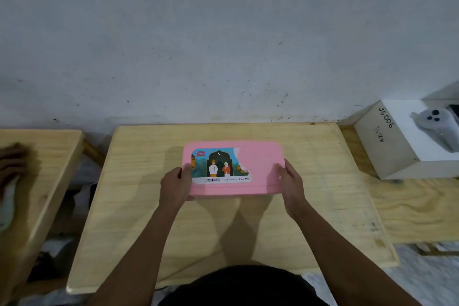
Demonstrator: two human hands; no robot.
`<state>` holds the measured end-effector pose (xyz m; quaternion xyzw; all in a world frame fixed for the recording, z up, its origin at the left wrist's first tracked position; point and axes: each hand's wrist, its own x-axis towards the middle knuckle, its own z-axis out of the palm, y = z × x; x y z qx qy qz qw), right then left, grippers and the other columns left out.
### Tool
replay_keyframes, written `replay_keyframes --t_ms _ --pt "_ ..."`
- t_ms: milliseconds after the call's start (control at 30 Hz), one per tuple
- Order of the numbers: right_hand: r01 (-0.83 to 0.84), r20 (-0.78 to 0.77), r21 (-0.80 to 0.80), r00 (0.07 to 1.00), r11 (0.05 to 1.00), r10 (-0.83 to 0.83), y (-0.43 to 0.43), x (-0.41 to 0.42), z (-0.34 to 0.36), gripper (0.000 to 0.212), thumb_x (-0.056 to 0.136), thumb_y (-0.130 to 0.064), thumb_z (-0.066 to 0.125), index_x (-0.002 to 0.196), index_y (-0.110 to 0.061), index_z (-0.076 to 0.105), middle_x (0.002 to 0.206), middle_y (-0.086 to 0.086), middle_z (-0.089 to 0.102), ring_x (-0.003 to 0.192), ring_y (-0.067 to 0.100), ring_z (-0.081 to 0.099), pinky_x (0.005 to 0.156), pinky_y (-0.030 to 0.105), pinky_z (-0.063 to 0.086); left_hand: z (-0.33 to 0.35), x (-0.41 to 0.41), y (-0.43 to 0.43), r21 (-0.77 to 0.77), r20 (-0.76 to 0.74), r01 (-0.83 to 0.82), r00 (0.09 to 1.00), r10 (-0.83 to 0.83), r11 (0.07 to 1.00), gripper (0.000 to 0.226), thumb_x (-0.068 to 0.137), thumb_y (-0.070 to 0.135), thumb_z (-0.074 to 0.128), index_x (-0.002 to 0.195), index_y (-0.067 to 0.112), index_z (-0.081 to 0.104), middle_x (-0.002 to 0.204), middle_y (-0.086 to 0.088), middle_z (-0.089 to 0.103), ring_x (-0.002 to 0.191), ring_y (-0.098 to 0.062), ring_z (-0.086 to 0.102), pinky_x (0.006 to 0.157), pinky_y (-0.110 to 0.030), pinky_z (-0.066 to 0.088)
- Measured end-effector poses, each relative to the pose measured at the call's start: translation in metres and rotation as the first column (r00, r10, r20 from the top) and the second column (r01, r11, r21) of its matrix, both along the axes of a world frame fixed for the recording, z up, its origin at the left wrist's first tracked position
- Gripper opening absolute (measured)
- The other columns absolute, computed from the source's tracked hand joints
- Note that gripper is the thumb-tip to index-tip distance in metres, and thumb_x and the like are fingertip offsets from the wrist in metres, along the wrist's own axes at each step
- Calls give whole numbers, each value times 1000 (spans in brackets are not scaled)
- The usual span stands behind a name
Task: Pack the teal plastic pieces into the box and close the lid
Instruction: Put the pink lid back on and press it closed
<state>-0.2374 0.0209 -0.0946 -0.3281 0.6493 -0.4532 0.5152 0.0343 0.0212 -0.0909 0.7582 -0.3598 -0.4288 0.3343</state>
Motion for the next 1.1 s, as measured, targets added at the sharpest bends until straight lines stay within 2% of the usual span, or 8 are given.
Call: replay_keyframes --t_ms 133,367,467,633,733,900,1000,1100 --pt "33 18 -21 999 999 -32 -20 -4 10 30 98 -15 47 119 -25 65 113 -7 69 103 13 62 75 23 50 10 -7 -18 -17 -13 -30 999 30 999 38 95 37 47 88 3 65 90 -11 66 73 -25 67 51 -38 60" --pt "56 22 14 998 998 -56 -90 -12 16 31 93 -10 49 106 -31 68 101 -14 69 97 14 60 82 29 50 26 -19 -79 1 -49 -49 998 49 999 37 94 36 47 95 3 65 98 -13 64 78 -27 65 56 -42 61" --pt "35 27 32 999 999 -36 -112 -9 16 34 92 -9 49 96 -35 69 94 -17 68 90 11 58 77 26 48 24 -19 -101 30 -54 -72 996 74 997 33 93 35 47 97 6 63 100 -13 64 80 -28 65 58 -42 61" --pt "24 -33 47 999 999 -22 -128 -11 -4 34 92 -15 49 114 -33 67 108 -12 68 105 19 59 92 39 51 13 -21 -115 77 -35 -70 997 72 995 36 94 34 46 97 4 64 100 -16 64 81 -29 66 57 -43 61" --pt "33 -110 21 994 999 -31 -126 -9 -16 37 93 -21 48 125 -32 63 116 -10 67 109 18 58 92 38 51 6 -22 -116 87 -23 -58 998 60 995 39 94 36 45 98 3 65 99 -17 64 78 -29 67 54 -42 60" --pt "82 -165 -21 983 996 -84 -125 -3 -19 31 92 -25 49 118 -30 65 104 -8 67 96 14 59 81 30 48 3 -18 -117 74 -7 -37 999 37 997 40 95 37 46 95 2 66 96 -18 64 71 -28 67 46 -36 59" --pt "96 -217 -13 971 995 -97 -121 -3 -21 31 93 -29 48 119 -29 64 108 -6 67 99 15 59 85 33 47 2 -19 -115 71 -64 -84 994 89 994 34 92 40 52 82 11 66 91 -16 67 76 -32 69 59 -48 60" --pt "97 -290 -6 952 995 -94 -114 0 -19 31 97 -33 46 120 -21 62 108 0 66 98 18 59 86 36 49 6 -21 -112 84 -135 -107 984 118 991 35 93 38 52 100 6 67 92 -11 66 73 -25 67 60 -45 61"
